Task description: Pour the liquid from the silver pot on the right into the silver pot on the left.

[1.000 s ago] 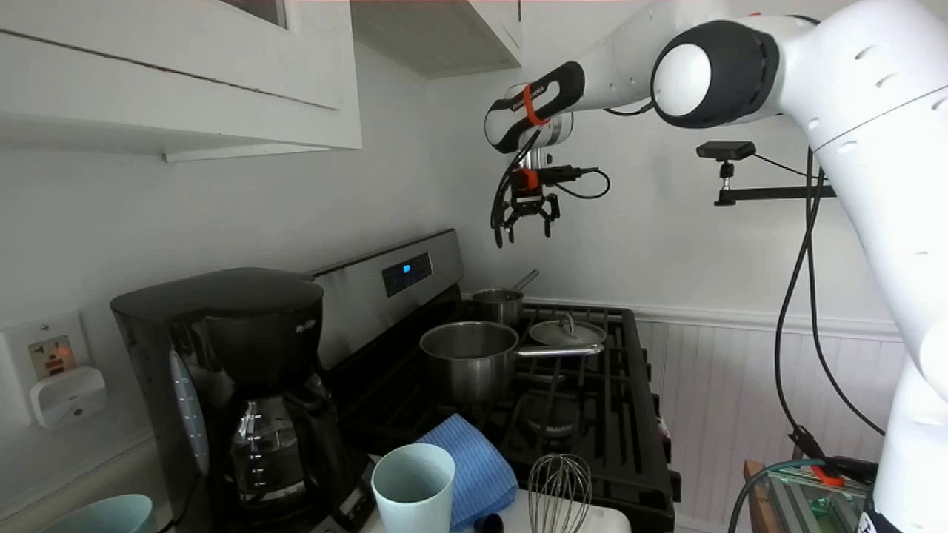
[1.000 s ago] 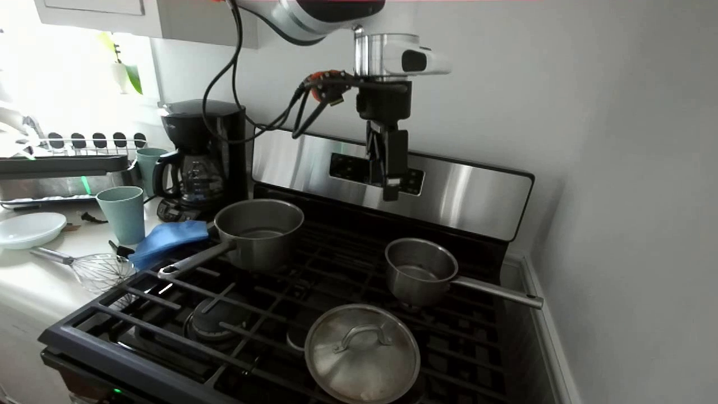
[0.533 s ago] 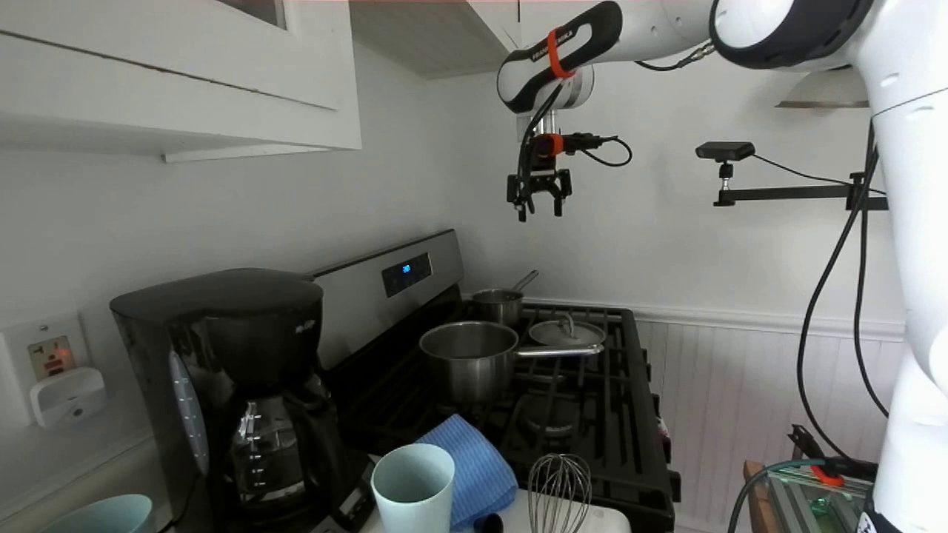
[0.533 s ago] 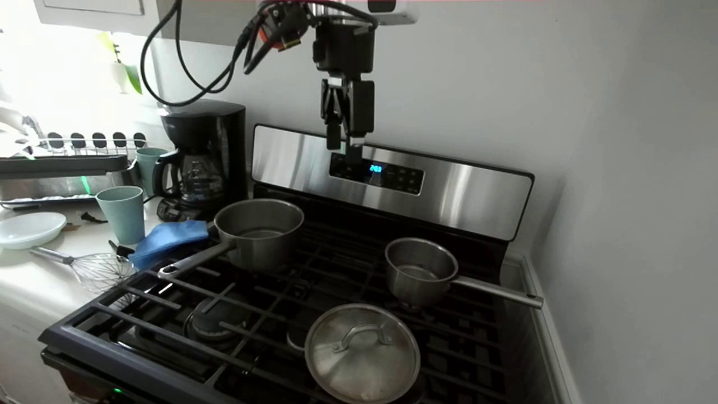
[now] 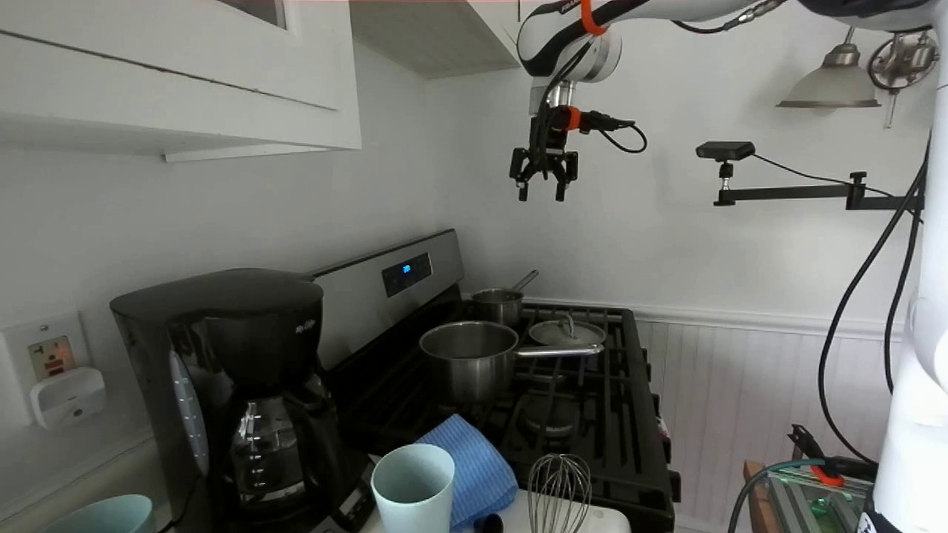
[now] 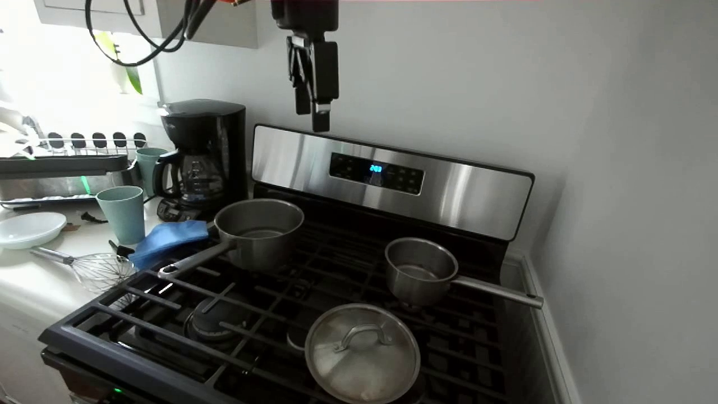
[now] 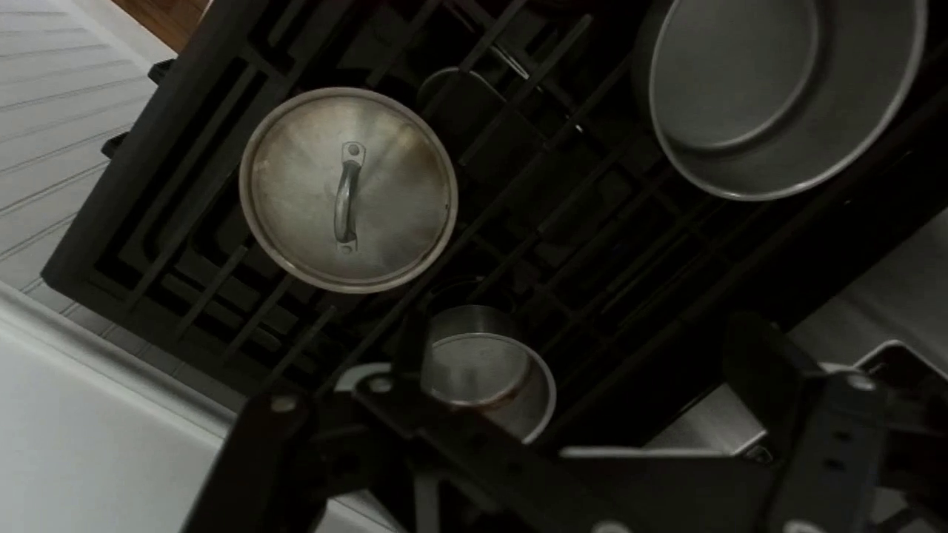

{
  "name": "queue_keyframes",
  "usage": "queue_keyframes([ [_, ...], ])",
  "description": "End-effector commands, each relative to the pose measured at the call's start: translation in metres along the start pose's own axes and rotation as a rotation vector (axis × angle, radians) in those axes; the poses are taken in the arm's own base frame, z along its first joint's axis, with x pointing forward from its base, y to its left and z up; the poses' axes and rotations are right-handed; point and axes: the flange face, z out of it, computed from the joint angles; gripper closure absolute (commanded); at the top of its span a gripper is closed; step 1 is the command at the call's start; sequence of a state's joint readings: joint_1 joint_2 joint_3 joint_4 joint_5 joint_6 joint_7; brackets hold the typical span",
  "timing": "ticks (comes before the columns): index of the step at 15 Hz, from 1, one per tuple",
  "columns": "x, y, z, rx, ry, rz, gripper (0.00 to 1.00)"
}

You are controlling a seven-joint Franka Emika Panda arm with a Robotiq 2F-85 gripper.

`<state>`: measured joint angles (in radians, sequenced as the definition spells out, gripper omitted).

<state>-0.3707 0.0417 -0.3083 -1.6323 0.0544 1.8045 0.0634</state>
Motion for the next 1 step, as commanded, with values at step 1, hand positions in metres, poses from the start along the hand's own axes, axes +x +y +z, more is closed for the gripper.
queue_keyframes([
  [1,-0.0019,0.0006,-0.0031,0.007,0.005,0.001,0.00],
])
